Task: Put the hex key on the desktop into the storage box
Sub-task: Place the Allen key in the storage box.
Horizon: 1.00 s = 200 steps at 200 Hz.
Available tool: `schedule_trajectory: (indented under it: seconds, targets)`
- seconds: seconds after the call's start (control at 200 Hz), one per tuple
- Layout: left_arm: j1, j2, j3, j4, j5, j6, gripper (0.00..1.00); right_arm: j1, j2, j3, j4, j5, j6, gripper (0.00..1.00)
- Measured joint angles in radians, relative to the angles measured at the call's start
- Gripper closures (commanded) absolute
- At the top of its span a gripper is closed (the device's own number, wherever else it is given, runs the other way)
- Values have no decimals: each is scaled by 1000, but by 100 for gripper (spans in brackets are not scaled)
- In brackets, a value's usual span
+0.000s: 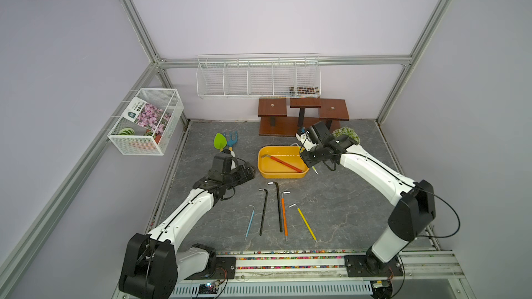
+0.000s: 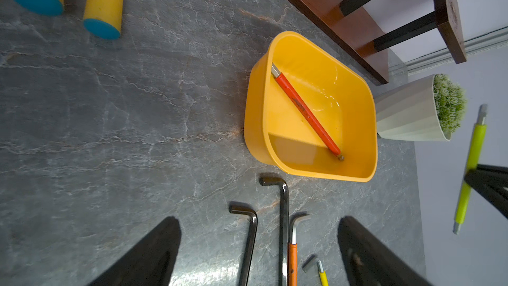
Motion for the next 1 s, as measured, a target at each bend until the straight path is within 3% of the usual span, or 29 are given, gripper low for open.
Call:
schedule_trajectory:
  seconds: [0.71,0.999]
  targets:
    - [0,35,0,7,-3,0,6,12,340,305,11,-65,-196,94]
    - [0,47,0,8,-3,0,6,12,402,323,21,-68,-258,94]
